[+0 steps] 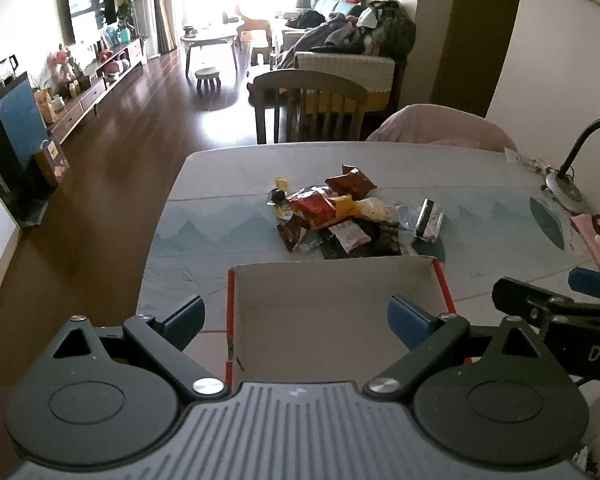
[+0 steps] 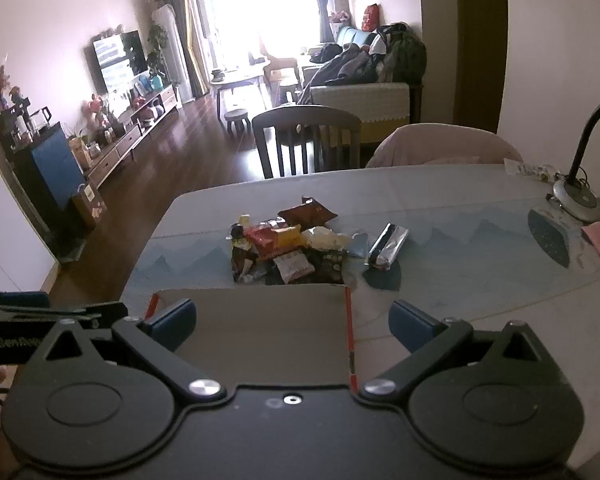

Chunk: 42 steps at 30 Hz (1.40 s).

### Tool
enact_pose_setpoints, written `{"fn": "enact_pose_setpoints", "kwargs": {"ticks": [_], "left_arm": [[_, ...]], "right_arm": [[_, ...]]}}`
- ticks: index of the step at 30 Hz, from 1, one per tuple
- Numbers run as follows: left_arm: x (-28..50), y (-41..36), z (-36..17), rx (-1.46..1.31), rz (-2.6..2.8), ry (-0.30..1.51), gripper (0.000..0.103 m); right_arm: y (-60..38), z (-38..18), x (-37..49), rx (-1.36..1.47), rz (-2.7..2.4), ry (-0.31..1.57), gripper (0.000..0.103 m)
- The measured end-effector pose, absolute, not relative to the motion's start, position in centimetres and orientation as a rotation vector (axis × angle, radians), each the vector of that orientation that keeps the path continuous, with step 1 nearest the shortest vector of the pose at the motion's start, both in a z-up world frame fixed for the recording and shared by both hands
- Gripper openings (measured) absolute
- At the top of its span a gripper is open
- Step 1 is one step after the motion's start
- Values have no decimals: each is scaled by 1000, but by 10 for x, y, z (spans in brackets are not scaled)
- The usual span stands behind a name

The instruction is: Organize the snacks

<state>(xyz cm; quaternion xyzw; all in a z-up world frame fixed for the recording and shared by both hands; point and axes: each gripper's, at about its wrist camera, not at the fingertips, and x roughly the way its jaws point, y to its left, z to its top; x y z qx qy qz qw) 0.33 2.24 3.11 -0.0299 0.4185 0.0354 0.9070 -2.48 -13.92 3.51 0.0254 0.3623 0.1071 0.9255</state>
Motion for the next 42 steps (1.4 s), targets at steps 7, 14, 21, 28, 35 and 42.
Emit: {"fn": "enact_pose_setpoints", "kwargs": {"ticks": [7,14,21,28,35,42], "left_arm": [[2,23,36,-65,69,859,98],[-2,23,37,-71,61,852,98],[-4,24,37,-74,60,859,98],[-6,23,36,-75,54,863,98],[-8,22,30,-77,45,870,98],[-11,24,28,-67,30,874,98]], "right_arm": [[-141,40,-26,63,223,740,103],[-143,42,-28,58,215,731,103],[-141,44,-34,56,213,730,103],[-140,43,-34,55,214,729,103],[-140,43,-37,60,215,732,103],[-140,44,-39,64,212,738,103]]}}
